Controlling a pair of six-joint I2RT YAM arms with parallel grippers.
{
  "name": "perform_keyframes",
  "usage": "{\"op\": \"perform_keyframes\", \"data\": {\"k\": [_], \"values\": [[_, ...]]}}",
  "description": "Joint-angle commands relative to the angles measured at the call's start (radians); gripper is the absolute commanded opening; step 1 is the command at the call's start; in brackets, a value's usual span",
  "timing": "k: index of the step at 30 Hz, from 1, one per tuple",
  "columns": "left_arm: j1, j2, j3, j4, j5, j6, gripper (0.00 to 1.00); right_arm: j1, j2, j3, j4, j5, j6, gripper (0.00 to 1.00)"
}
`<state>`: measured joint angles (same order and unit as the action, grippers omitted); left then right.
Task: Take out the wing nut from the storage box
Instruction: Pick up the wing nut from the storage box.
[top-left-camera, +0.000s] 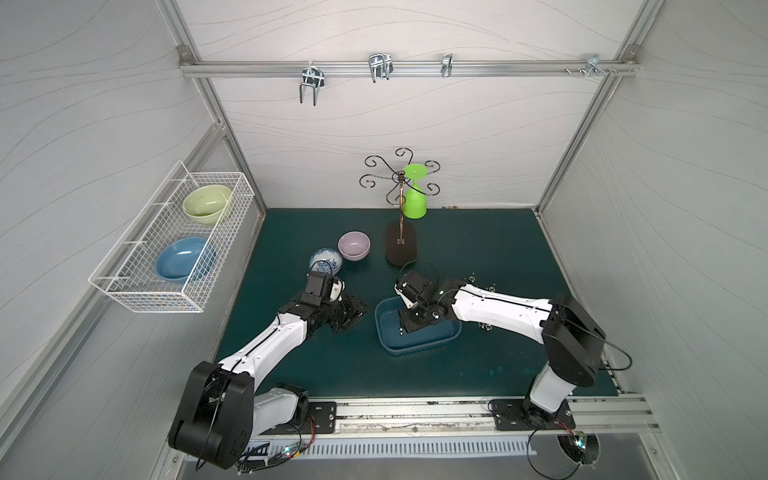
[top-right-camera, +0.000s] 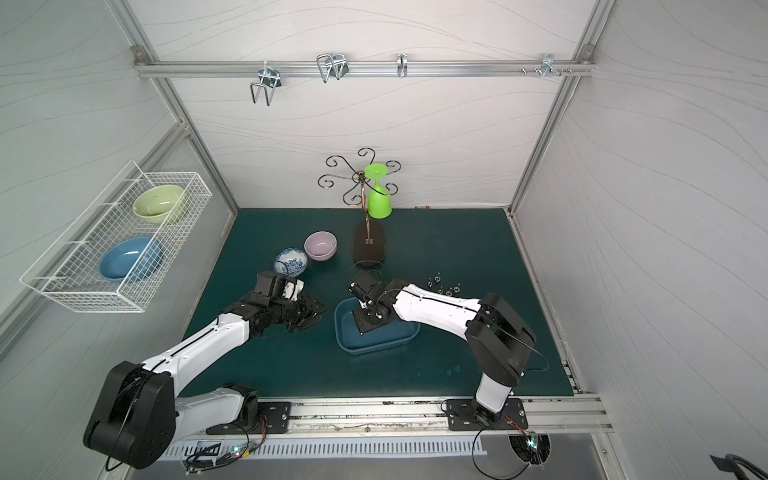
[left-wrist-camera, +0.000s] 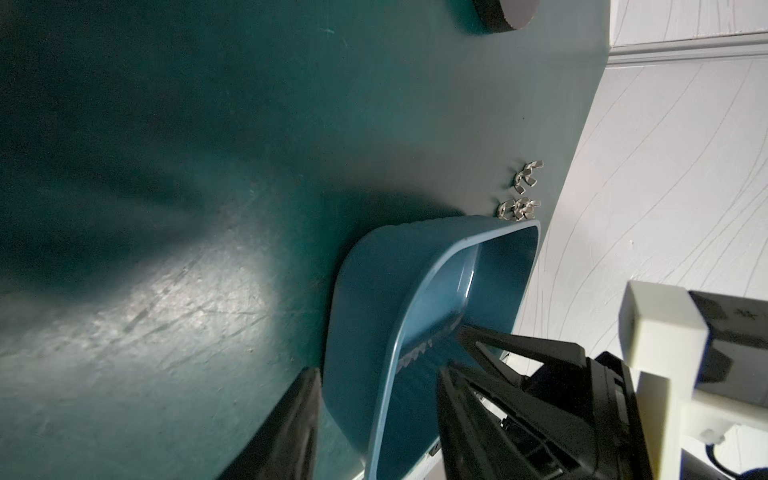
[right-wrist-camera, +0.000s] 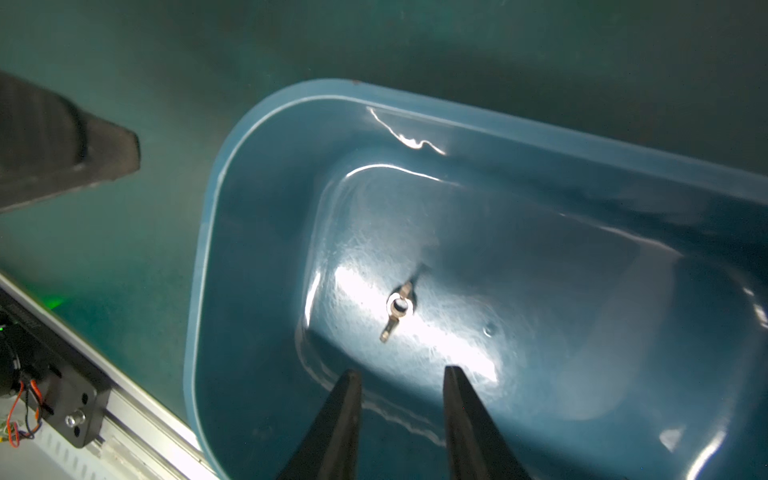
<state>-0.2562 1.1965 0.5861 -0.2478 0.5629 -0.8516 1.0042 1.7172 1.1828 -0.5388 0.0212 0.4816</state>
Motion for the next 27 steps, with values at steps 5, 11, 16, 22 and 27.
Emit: {"op": "perform_keyframes", "data": {"k": [5, 11, 16, 22, 27], "values": [[0.001, -0.003, 0.012, 0.036, 0.022, 0.016, 0.49, 0.008, 0.078, 0.028, 0.015, -0.003, 0.043, 0.38], [0.001, -0.001, 0.014, 0.028, 0.023, 0.029, 0.49, 0.01, 0.114, 0.035, 0.041, -0.025, 0.05, 0.38], [0.002, 0.004, 0.012, 0.031, 0.023, 0.03, 0.49, 0.019, 0.134, 0.044, 0.046, -0.035, 0.049, 0.38], [0.001, 0.002, 0.009, 0.038, 0.02, 0.027, 0.49, 0.02, 0.16, 0.057, 0.043, -0.021, 0.04, 0.38], [0.002, -0.003, 0.012, 0.027, 0.017, 0.035, 0.49, 0.02, 0.181, 0.075, 0.03, -0.001, 0.026, 0.36]]}}
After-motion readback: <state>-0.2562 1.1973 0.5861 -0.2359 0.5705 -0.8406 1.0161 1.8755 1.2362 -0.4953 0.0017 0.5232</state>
